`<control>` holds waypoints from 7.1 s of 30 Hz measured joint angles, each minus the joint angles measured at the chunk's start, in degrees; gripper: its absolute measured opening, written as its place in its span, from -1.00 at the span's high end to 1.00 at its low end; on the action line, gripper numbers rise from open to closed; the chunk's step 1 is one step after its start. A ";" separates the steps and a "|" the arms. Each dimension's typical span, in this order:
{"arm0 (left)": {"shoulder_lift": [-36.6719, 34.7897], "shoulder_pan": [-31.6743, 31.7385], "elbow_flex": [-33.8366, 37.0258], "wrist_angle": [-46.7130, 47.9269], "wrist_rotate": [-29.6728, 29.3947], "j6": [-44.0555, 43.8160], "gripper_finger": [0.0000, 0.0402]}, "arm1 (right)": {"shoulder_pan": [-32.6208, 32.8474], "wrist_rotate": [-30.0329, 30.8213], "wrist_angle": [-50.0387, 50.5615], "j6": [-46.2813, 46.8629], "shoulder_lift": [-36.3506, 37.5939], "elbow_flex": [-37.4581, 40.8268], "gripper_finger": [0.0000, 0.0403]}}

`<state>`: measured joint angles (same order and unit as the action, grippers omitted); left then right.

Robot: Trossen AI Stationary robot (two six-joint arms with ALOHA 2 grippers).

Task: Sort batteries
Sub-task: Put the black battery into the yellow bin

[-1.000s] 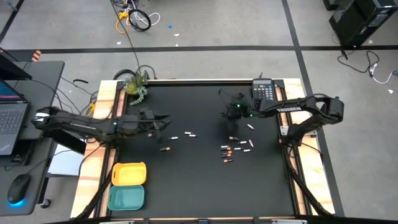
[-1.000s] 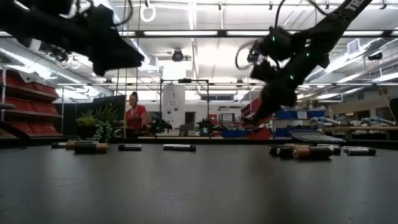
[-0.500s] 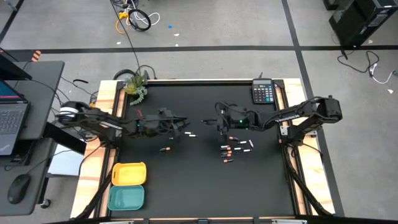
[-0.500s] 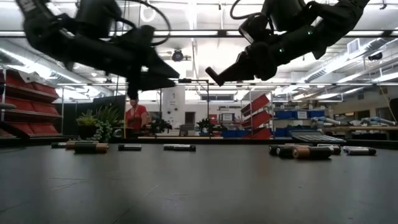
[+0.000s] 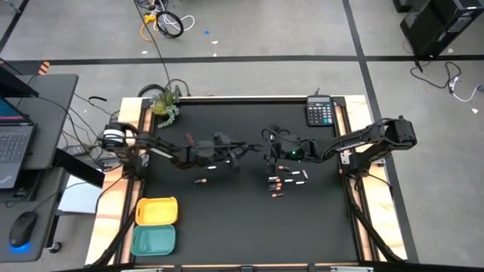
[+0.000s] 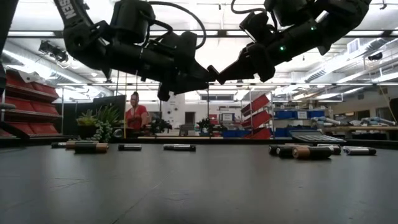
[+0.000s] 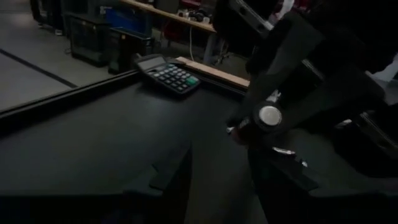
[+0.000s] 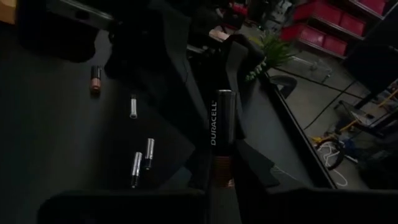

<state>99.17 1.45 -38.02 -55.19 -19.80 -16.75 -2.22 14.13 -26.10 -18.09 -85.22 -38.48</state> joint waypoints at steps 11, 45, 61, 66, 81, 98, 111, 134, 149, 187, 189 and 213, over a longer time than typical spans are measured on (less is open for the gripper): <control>0.31 -1.30 -0.11 0.93 5.83 3.37 0.16 | -0.07 1.79 4.45 -1.81 0.06 0.00 0.77; 0.09 -1.11 -0.04 0.45 4.95 4.55 0.20 | 2.95 -3.07 4.01 -0.55 0.10 0.00 0.77; -0.36 -1.06 -0.02 1.04 5.80 8.01 0.75 | 2.95 -2.31 3.10 2.84 0.12 -0.02 0.43; -6.24 -1.91 -0.02 13.19 6.18 7.54 0.75 | 3.12 -1.04 4.37 6.49 0.94 -0.03 0.11; -37.30 -9.12 -4.01 79.09 38.65 -18.64 0.75 | 6.66 -0.16 -17.01 13.39 1.02 11.78 0.03; -37.37 -32.63 -6.71 109.54 32.51 -64.46 0.46 | 7.51 2.89 -19.81 7.02 1.02 12.02 0.16; -36.24 -31.63 -14.61 117.66 22.58 -61.60 0.14 | 7.26 2.84 -18.84 8.08 1.00 12.02 0.16; -13.25 -9.42 -16.76 100.31 18.23 -6.17 0.06 | 5.84 -0.22 -20.44 13.91 0.95 12.02 0.16; -13.60 -12.22 -17.07 101.34 12.58 -5.83 0.02 | 5.96 -0.99 -29.38 6.41 0.51 12.75 0.16; -15.47 -12.24 0.72 78.90 12.45 -10.99 0.24 | 1.66 -18.75 -48.34 4.02 -13.04 14.23 0.16; -15.52 -11.51 1.23 78.62 12.87 -11.77 0.33 | 1.60 -18.73 -47.98 3.98 -13.04 14.25 0.16; -15.12 -11.67 -13.55 98.67 12.34 -11.89 0.81 | -0.66 -18.45 -46.25 4.51 -13.04 14.25 0.16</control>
<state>84.05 -10.22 -51.57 43.47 -7.46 -28.65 -2.87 -4.32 -72.35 -13.58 -98.26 -24.23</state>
